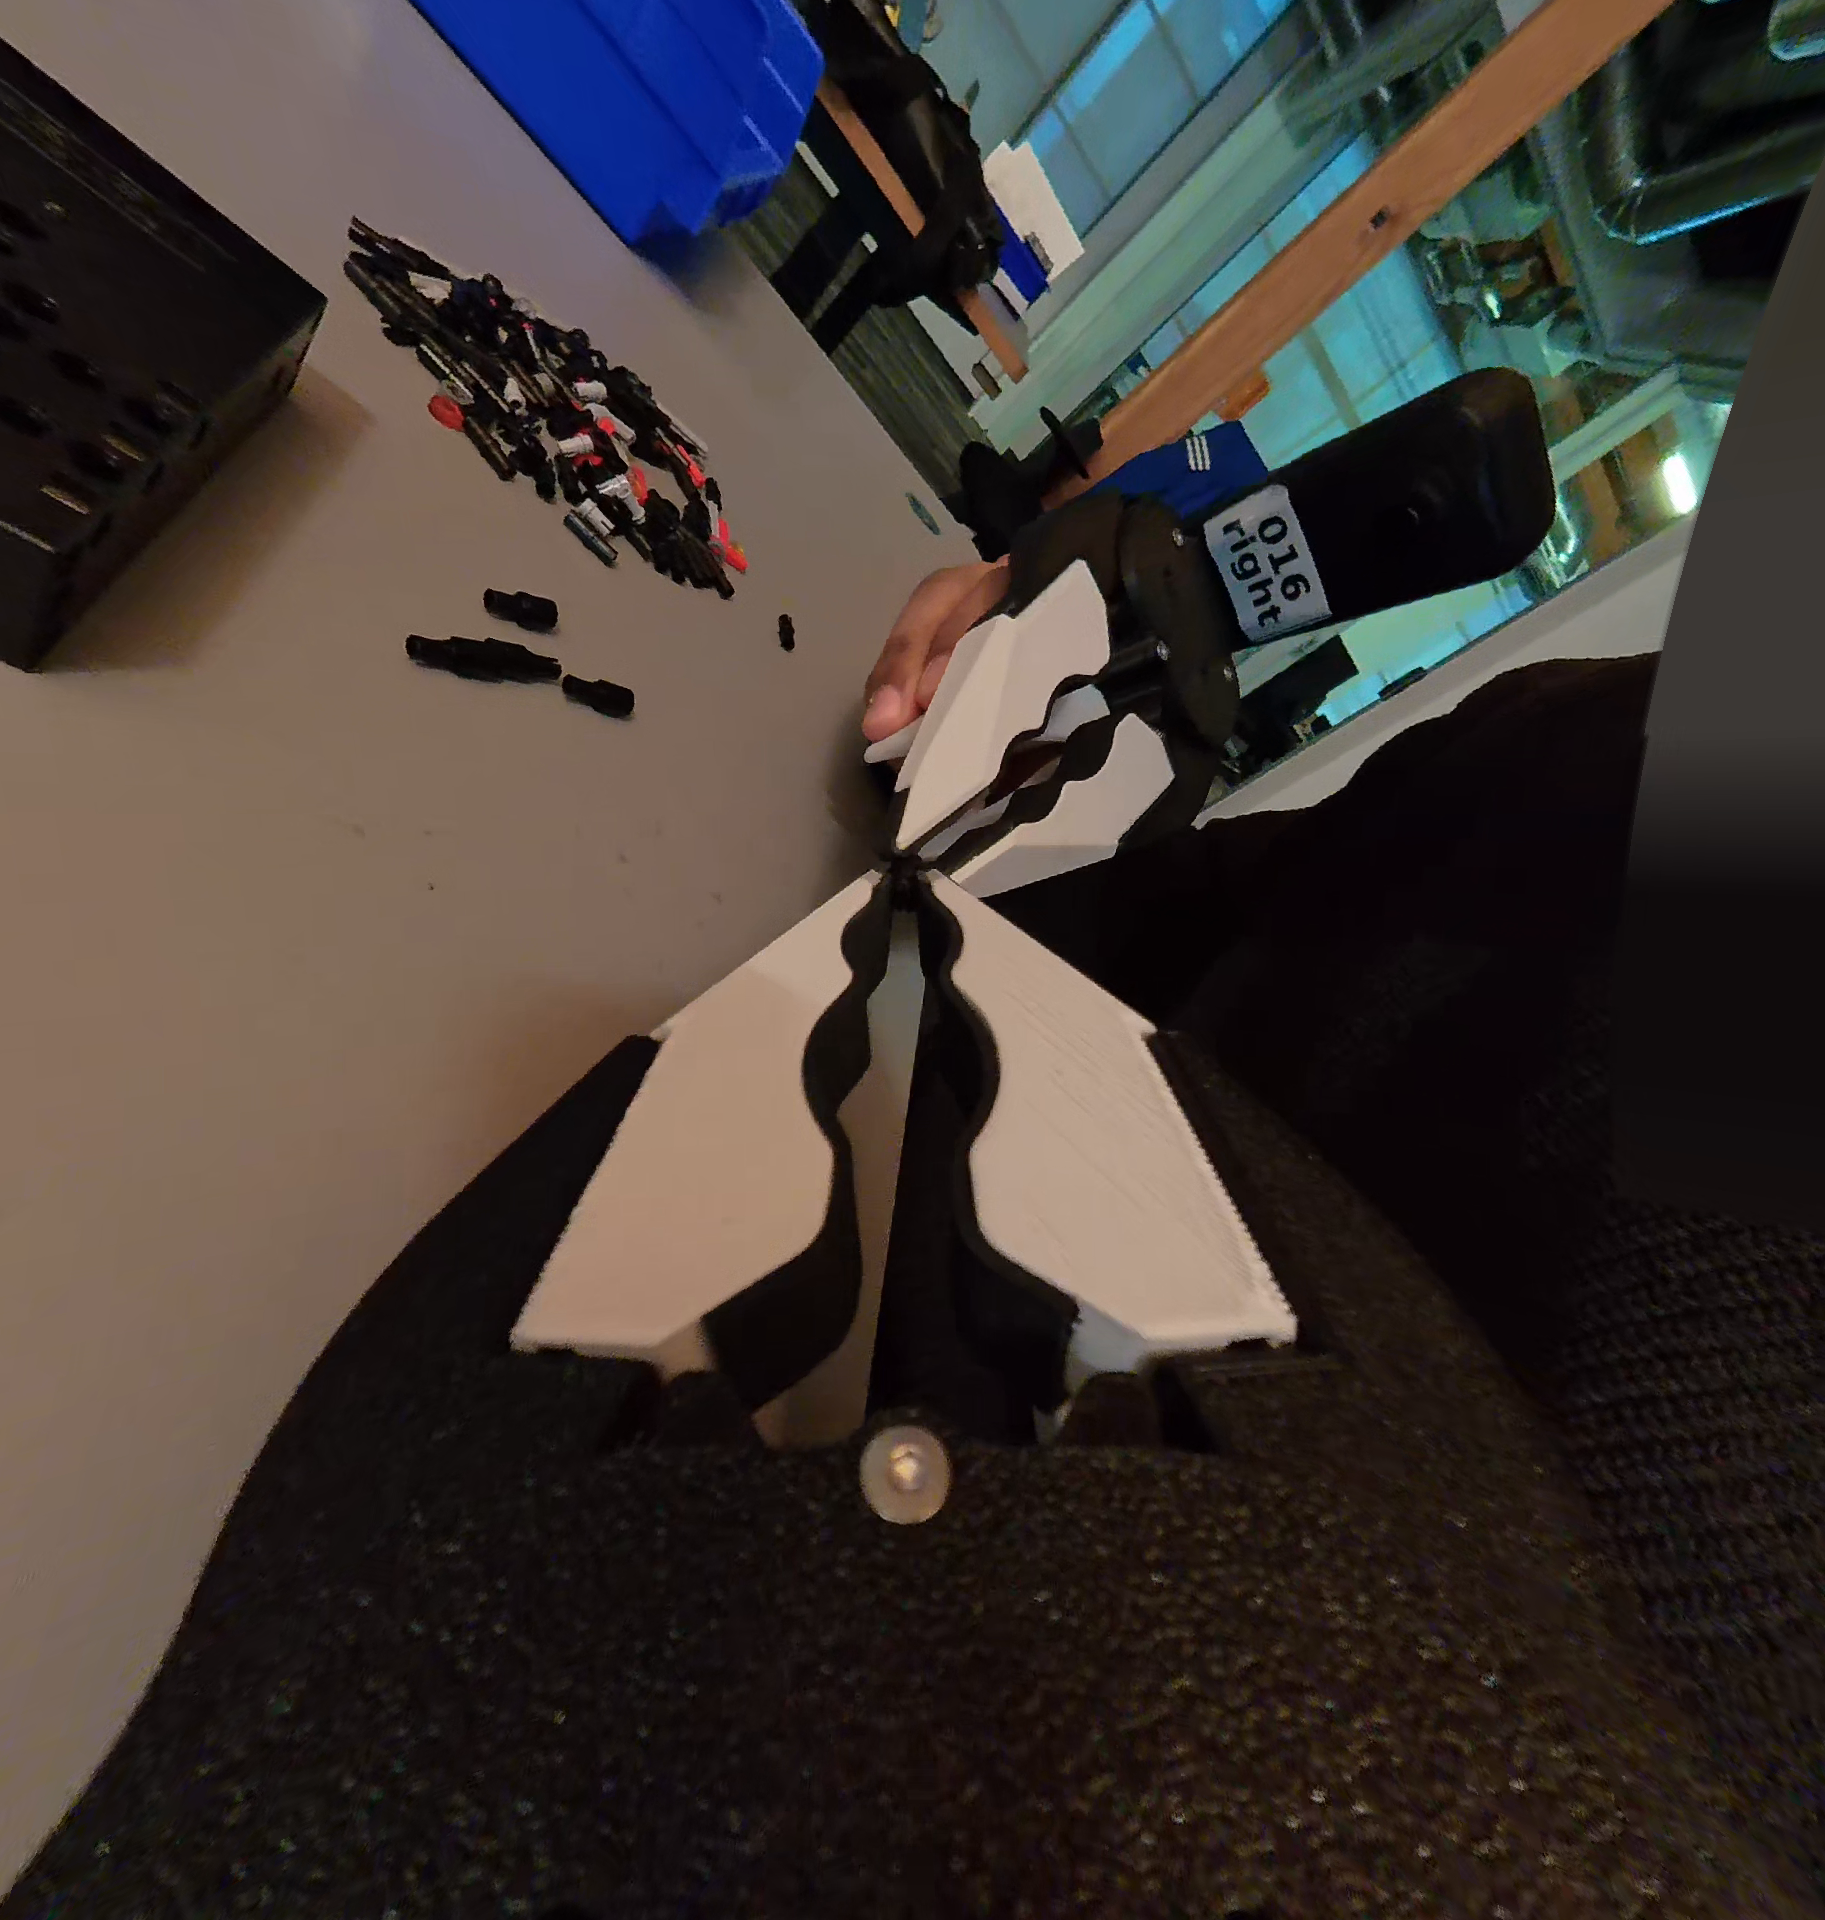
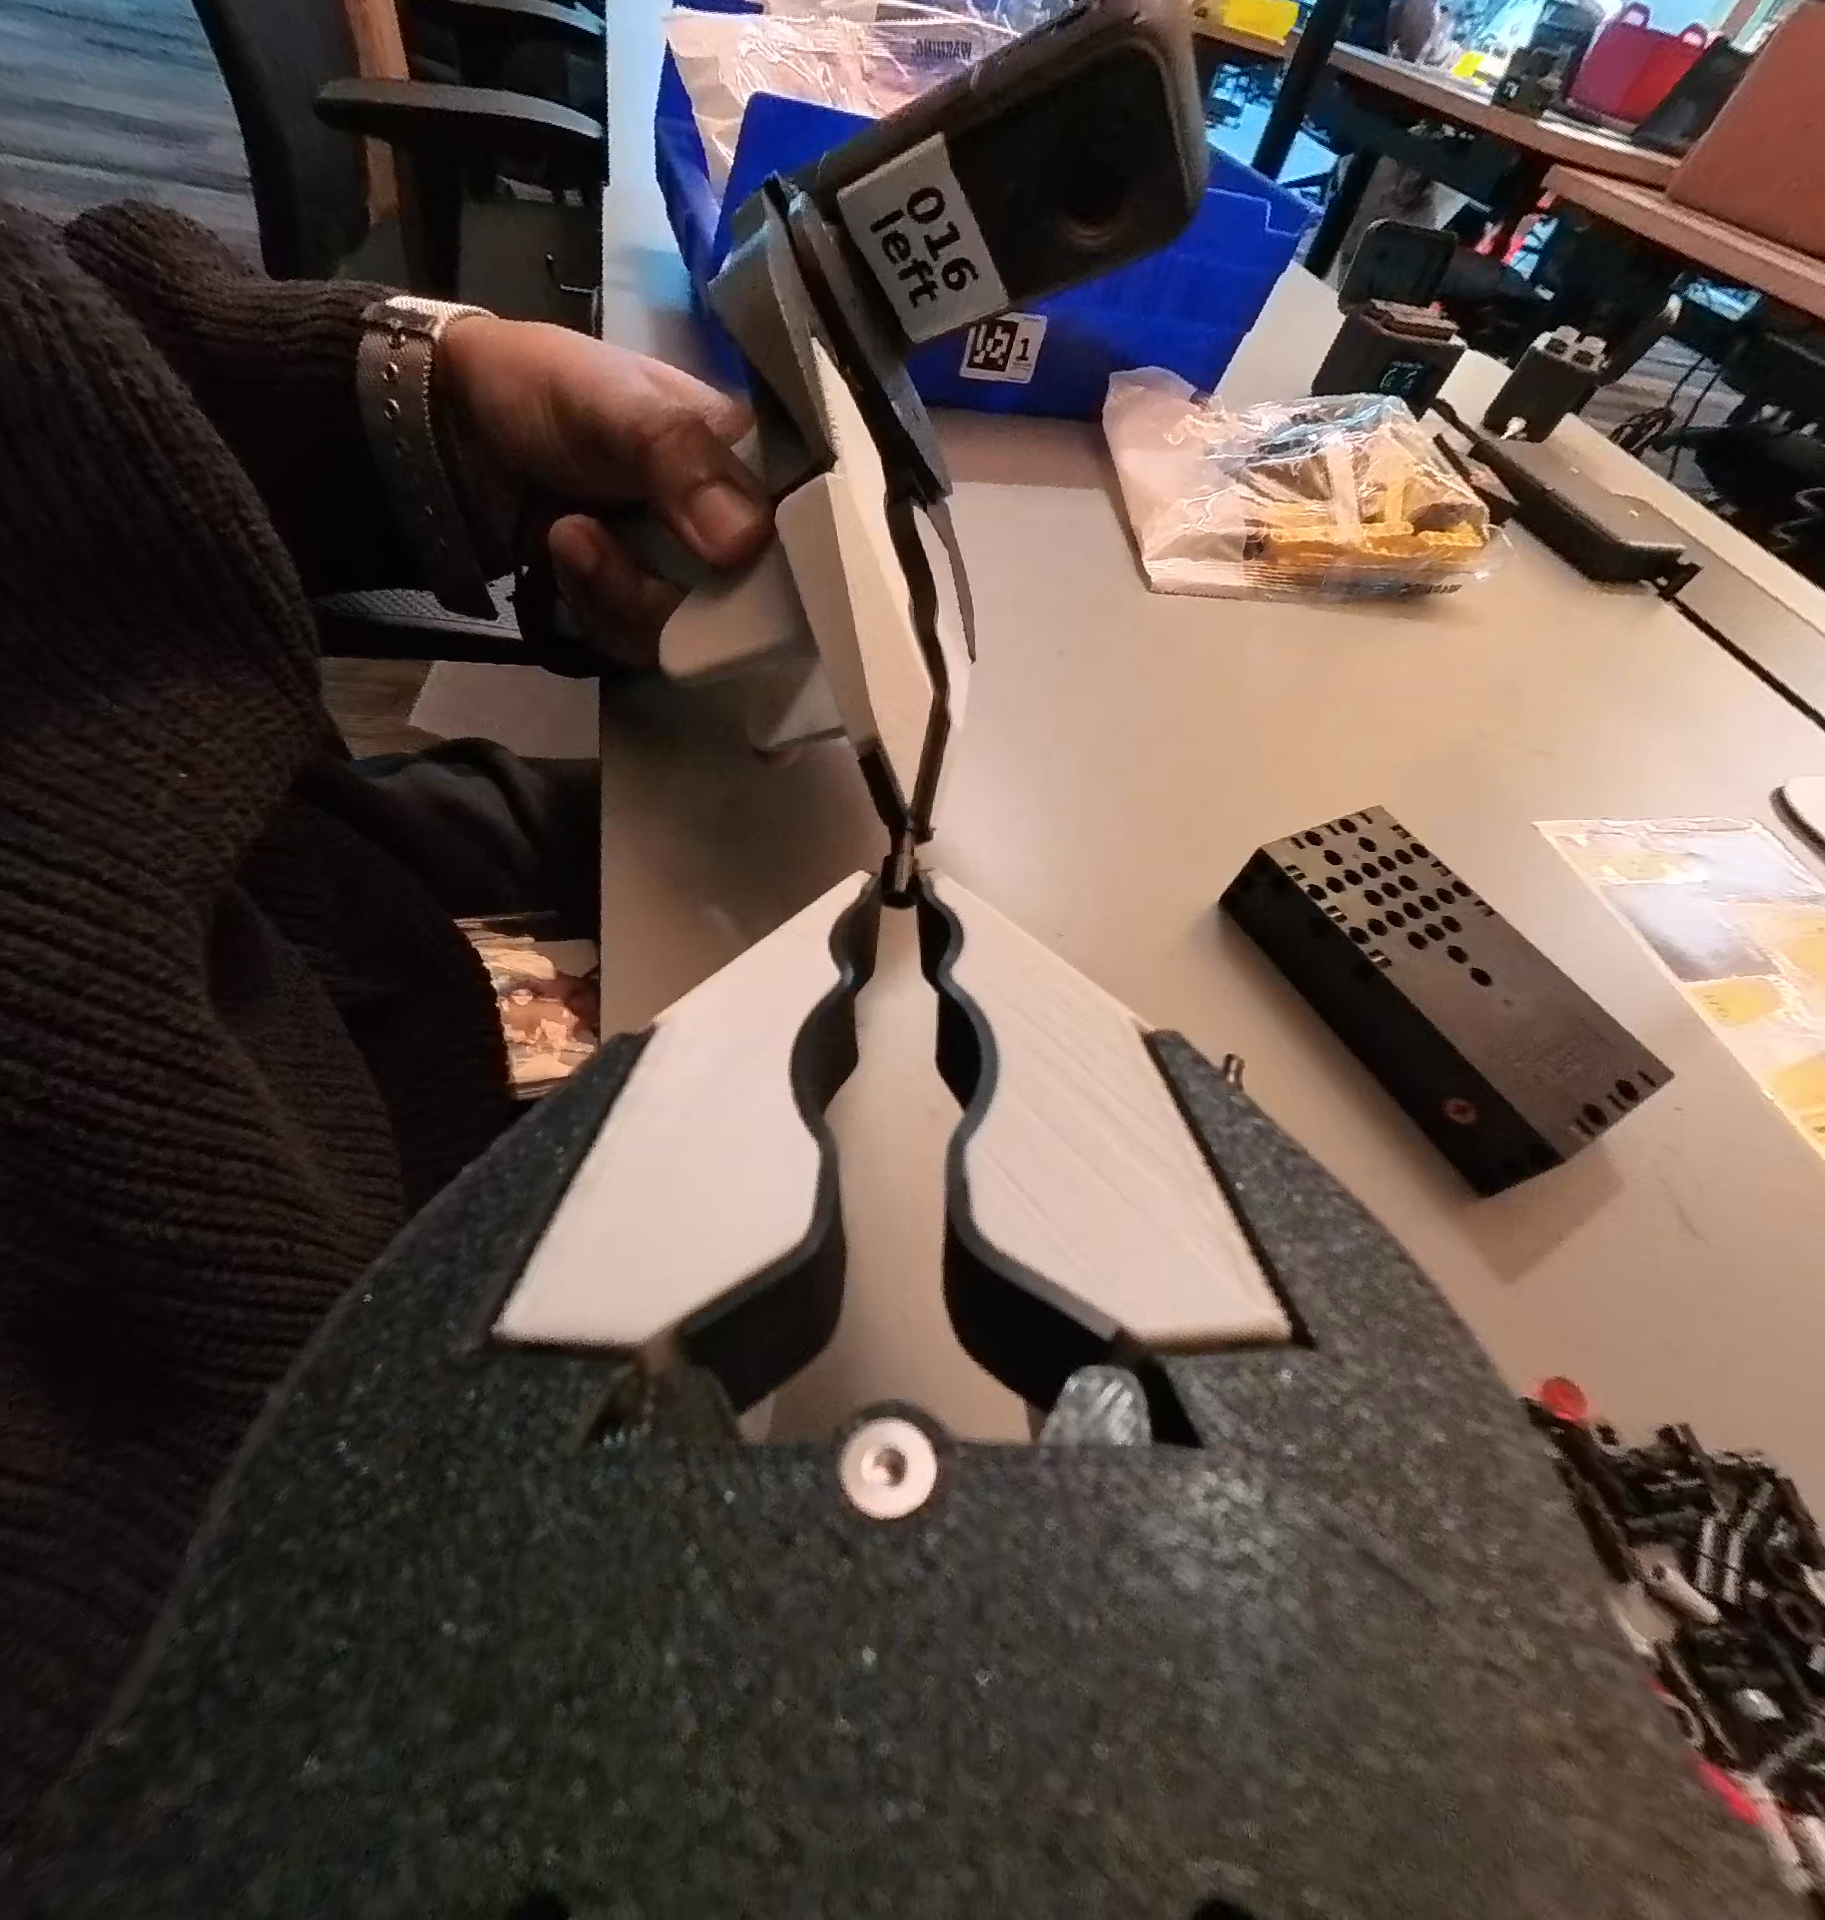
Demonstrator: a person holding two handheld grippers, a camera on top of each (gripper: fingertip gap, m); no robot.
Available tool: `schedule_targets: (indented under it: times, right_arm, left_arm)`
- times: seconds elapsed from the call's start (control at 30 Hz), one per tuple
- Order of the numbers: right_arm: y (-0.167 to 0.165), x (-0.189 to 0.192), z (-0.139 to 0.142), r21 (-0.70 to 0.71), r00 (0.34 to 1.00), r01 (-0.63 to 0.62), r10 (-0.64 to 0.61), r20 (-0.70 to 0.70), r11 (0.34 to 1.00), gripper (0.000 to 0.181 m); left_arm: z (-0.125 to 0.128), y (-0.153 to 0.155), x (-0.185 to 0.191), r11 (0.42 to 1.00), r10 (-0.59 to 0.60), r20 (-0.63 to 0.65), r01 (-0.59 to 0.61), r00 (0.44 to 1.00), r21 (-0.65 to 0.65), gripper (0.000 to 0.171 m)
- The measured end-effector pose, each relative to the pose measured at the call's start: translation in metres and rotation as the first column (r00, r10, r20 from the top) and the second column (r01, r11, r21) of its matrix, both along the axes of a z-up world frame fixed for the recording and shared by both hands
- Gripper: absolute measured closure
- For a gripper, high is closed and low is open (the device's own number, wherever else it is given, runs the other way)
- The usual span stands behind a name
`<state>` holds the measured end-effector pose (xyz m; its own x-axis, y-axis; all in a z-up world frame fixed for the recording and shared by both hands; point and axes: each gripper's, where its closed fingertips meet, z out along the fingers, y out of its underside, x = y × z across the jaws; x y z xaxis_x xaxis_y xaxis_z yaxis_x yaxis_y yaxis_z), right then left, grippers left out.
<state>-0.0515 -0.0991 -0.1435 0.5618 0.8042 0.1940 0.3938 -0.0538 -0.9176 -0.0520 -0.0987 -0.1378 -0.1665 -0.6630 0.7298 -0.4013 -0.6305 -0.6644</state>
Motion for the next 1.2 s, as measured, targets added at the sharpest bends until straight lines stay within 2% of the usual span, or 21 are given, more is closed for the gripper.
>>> schedule_targets:
  times: [0.23, 0.43, 0.6, 0.87, 1.2]
  right_arm:
    - [-0.001, 0.000, 0.001, -0.029, 0.999, -0.021, 0.020, -0.026, 0.999, 0.174]
    - [-0.009, -0.002, 0.007, -0.053, 0.991, -0.099, 0.094, -0.094, 0.994, 0.174]
    - [-0.019, -0.004, 0.019, 0.003, 0.976, -0.158, 0.156, -0.150, 0.987, 0.174]
    - [-0.017, -0.003, 0.019, 0.006, 0.979, -0.137, 0.137, -0.148, 0.990, 0.174]
    - [-0.010, 0.001, 0.018, -0.127, 0.966, -0.136, 0.103, -0.236, 0.983, 0.175]
  left_arm:
    - [0.000, -0.001, 0.000, 1.000, -0.007, 0.000, 0.007, 1.000, 0.004, 0.168]
    - [0.007, -0.010, -0.003, 0.997, -0.068, 0.042, 0.069, 0.997, -0.031, 0.169]
    - [0.018, -0.019, -0.004, 0.988, -0.117, 0.113, 0.127, 0.987, -0.091, 0.169]
    - [0.018, -0.017, -0.003, 0.992, -0.092, 0.110, 0.101, 0.990, -0.078, 0.169]
    - [0.018, -0.009, 0.001, 0.999, -0.024, 0.114, 0.029, 0.993, -0.036, 0.169]
